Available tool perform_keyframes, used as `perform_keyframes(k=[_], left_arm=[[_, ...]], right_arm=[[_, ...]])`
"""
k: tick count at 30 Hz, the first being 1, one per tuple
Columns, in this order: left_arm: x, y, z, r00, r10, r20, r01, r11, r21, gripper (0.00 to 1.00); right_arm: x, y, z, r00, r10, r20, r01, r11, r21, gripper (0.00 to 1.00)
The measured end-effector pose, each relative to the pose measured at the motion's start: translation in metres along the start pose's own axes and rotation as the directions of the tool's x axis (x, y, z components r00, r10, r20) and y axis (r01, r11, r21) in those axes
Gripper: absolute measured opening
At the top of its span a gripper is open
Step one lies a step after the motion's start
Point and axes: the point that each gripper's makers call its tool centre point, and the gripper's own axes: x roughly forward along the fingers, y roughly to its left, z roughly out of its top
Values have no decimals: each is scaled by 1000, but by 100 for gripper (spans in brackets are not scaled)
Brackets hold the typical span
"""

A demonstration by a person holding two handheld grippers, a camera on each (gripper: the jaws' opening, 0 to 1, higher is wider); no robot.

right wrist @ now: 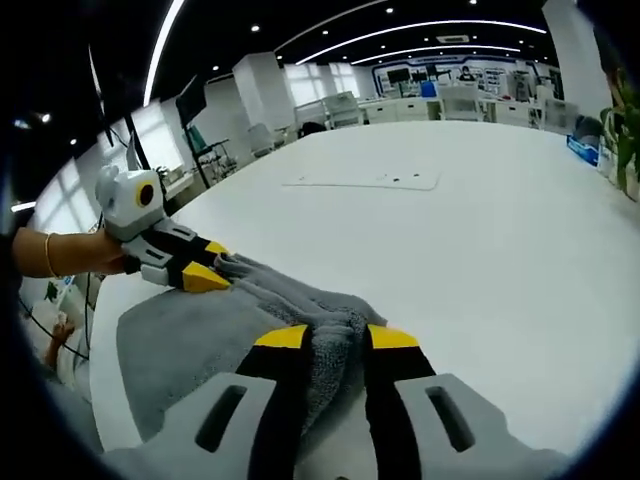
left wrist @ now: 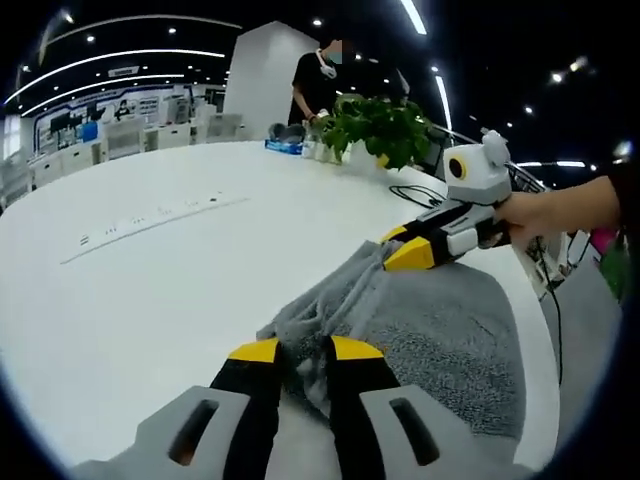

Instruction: Fold the towel on the table until its edges align and the towel forms a compact rectangular stack.

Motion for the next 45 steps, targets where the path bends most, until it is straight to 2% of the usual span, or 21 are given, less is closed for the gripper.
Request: perform_keyframes(k=[5,12,14,16,20,22,24,27,29,31,33,35,40,45], left_arm=[[8,7,7,1000,16,-2,-16,999,28,17],[9,4,9,1000,14,-16,-13,997,78,15],[9,5,9,999,25,-21,-23,997,68,15],[7,6,9,997,51,-51,-50,999,19,16],[5,6,13,994,81,-70,-78,996,38,21],[0,8,15,993,99,-70,-96,994,42,24],[-6,9,18,992,112,-65,-110,993,39,26],[-16,9,32,992,123,-22,-122,992,25,27],[-21,7,39,992,128,-4,-128,991,30,31],[-25,3,47,993,119,17,-119,993,19,39],[-32,-2,52,993,112,28,-112,994,18,44],[-40,-7,58,993,105,47,-108,993,53,47],[-64,-13,61,991,125,46,-130,985,114,64],[-80,-22,63,988,134,72,-141,985,97,72]], right_arm=[[4,-6,5,1000,-25,13,26,1000,-9,19],[3,-10,5,999,-51,14,50,998,25,21],[3,-10,5,998,-66,3,66,997,33,21],[1,-10,7,996,-93,-13,94,995,27,22],[0,-8,11,993,-119,-17,119,993,17,22],[-2,-8,14,993,-120,1,120,993,18,23],[-6,-4,22,993,-103,50,103,995,4,26],[-15,0,30,992,-99,75,99,995,6,33],[-20,4,35,992,-96,88,98,995,-17,35],[-26,10,44,989,-81,124,87,995,-45,34],[-33,13,44,990,-79,119,84,996,-37,35],[-38,18,44,990,-69,119,74,997,-38,40],[-53,27,41,990,-68,119,75,996,-51,52],[-73,42,40,989,-59,137,66,997,-49,60]])
